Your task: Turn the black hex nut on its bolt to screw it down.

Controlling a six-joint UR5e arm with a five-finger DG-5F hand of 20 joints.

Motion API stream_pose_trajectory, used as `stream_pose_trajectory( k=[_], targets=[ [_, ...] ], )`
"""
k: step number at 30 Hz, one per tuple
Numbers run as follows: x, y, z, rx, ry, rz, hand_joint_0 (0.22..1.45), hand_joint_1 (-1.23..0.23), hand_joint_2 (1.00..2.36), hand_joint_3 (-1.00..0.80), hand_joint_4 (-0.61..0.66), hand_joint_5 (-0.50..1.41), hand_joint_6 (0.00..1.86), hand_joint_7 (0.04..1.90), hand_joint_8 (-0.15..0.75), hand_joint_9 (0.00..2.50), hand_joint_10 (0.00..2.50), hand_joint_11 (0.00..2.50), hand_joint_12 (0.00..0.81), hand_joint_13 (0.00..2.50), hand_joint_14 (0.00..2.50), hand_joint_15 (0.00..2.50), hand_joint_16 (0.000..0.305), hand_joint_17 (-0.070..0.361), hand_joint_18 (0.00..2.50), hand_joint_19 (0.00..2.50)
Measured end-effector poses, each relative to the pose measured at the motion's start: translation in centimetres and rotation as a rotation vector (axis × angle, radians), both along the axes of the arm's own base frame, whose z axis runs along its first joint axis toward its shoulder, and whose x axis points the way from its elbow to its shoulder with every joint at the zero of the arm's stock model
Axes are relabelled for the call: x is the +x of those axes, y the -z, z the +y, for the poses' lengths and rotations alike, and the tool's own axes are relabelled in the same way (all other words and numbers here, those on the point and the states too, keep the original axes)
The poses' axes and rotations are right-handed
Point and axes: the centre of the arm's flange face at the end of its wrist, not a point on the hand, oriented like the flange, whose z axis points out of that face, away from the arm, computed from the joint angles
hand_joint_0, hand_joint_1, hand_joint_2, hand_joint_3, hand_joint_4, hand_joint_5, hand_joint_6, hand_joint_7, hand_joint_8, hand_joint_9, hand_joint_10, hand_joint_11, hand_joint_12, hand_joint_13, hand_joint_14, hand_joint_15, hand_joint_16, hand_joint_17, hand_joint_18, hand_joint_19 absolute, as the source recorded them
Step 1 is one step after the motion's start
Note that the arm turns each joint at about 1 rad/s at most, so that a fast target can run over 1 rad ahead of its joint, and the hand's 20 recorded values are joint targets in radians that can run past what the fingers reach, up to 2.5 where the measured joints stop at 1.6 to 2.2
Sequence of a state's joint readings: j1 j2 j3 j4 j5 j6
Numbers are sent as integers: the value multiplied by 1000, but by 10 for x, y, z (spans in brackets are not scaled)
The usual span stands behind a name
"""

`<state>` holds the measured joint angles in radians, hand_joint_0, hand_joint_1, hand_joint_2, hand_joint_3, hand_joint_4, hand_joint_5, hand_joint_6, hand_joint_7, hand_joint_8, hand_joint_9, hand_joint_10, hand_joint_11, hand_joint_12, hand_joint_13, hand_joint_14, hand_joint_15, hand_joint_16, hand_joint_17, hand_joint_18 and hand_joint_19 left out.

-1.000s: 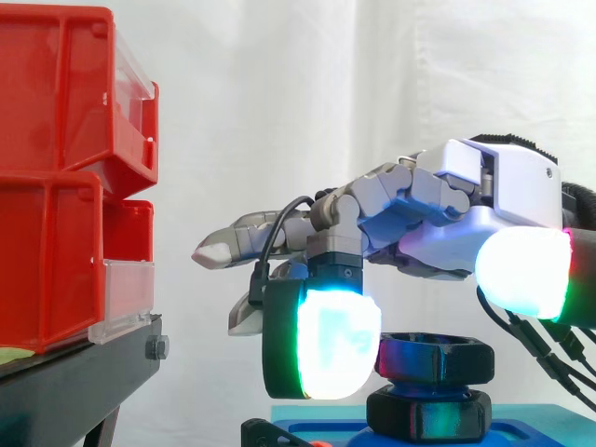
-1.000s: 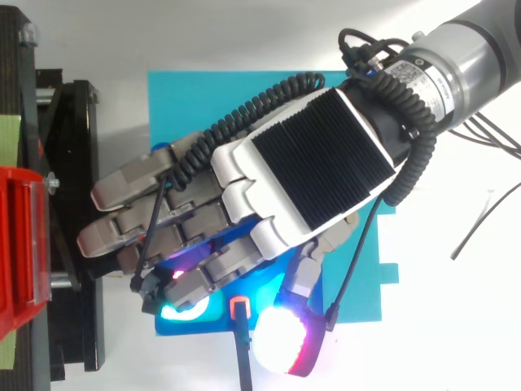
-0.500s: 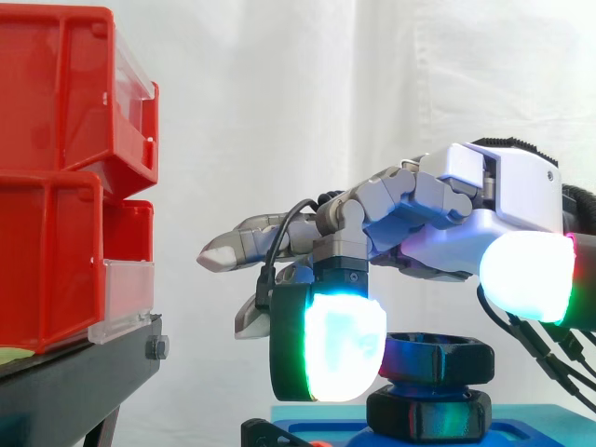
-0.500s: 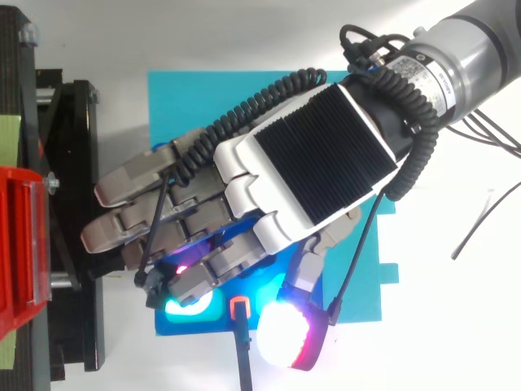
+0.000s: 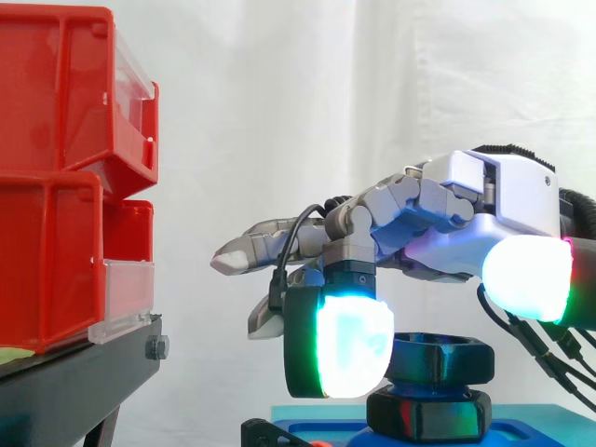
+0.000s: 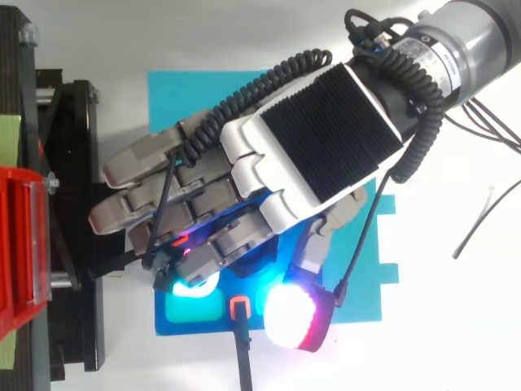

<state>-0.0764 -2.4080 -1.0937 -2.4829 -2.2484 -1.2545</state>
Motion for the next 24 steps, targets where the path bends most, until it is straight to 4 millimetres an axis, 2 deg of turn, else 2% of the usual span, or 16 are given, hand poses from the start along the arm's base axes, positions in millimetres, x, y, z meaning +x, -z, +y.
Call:
stream_pose_trajectory(
  k=[13,24],
  targets=[
    [-7,0,-25,-5,-10,-1,437,-302,1000,-500,153,-188,795,913,216,610,9,281,130,361,4,126,13,28,0,328],
    [-17,-2,-59,11,-37,-2,437,-303,1000,-500,157,-188,793,916,217,611,8,282,129,359,5,120,13,29,0,328]
  ],
)
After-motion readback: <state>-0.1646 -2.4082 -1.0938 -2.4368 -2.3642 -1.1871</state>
